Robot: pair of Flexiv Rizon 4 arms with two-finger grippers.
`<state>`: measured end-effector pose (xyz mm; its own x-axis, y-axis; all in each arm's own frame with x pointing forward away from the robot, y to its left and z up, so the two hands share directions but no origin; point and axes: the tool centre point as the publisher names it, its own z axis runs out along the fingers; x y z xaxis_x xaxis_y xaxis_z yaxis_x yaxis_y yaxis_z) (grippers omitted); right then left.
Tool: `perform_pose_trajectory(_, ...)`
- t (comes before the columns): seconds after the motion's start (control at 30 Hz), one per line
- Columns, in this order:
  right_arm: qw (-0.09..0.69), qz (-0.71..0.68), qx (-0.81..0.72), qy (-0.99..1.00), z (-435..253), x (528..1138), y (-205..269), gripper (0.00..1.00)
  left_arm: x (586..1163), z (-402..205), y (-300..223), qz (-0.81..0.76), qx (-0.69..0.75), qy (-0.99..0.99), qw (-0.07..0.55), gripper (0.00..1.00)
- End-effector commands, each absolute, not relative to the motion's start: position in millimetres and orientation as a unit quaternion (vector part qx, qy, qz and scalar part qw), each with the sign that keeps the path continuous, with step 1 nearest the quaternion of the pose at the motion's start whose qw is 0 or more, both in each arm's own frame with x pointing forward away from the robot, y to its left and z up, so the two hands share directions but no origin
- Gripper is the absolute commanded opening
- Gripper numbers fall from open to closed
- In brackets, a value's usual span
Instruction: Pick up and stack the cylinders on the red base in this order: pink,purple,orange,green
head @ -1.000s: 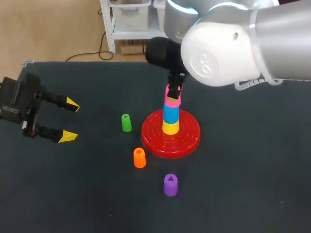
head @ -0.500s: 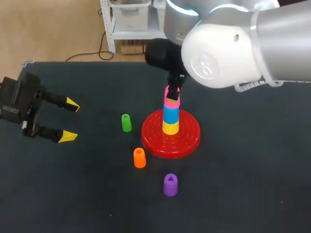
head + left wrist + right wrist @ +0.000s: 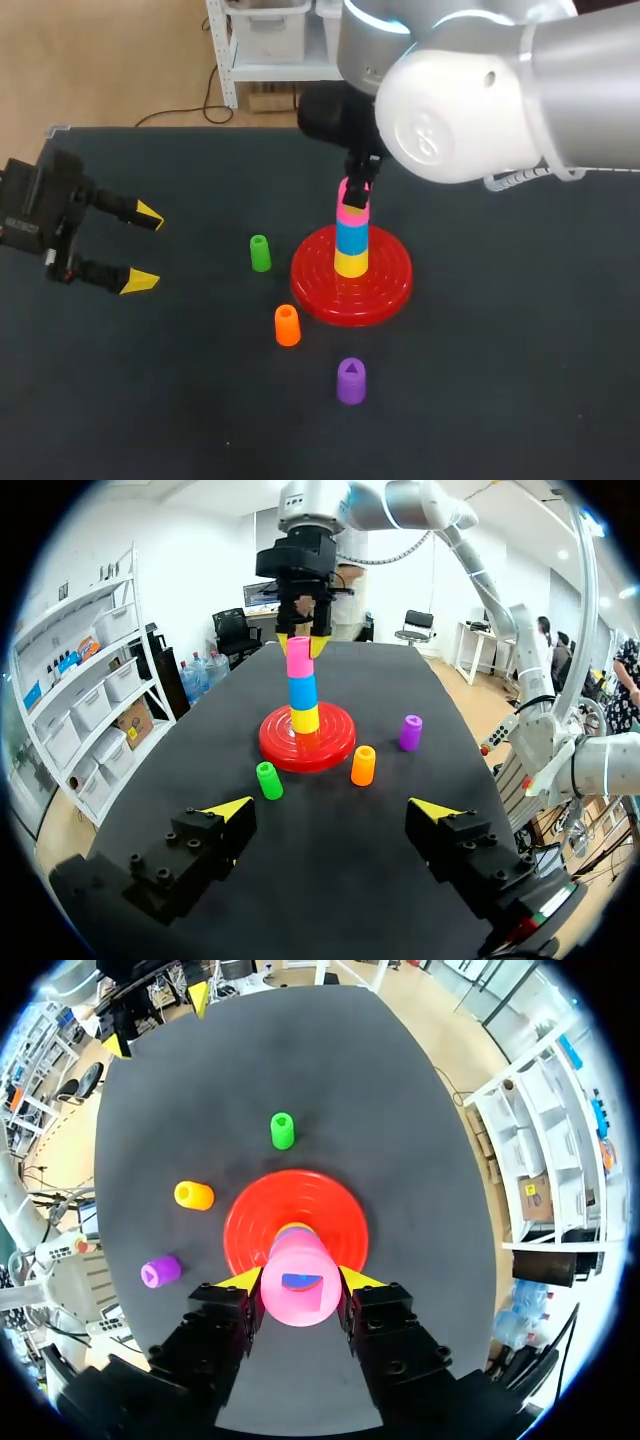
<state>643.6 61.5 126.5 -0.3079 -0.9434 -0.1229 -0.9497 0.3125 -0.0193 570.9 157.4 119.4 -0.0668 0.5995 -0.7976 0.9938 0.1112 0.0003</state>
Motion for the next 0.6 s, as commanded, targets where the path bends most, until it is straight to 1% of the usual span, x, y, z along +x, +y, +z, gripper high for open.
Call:
perform_pose_trajectory(0.03,0.057,0.029,-0.584,0.809,122.8,641.3,58.8,0.00,570.2,118.0,157.7,-0.296,0.597,0.666,0.335,1.00)
perform_pose_trajectory(0.6,0.052,0.029,-0.588,0.807,116.2,641.3,60.4,0.00,570.2,118.0,157.7,-0.296,0.597,0.666,0.335,1.00)
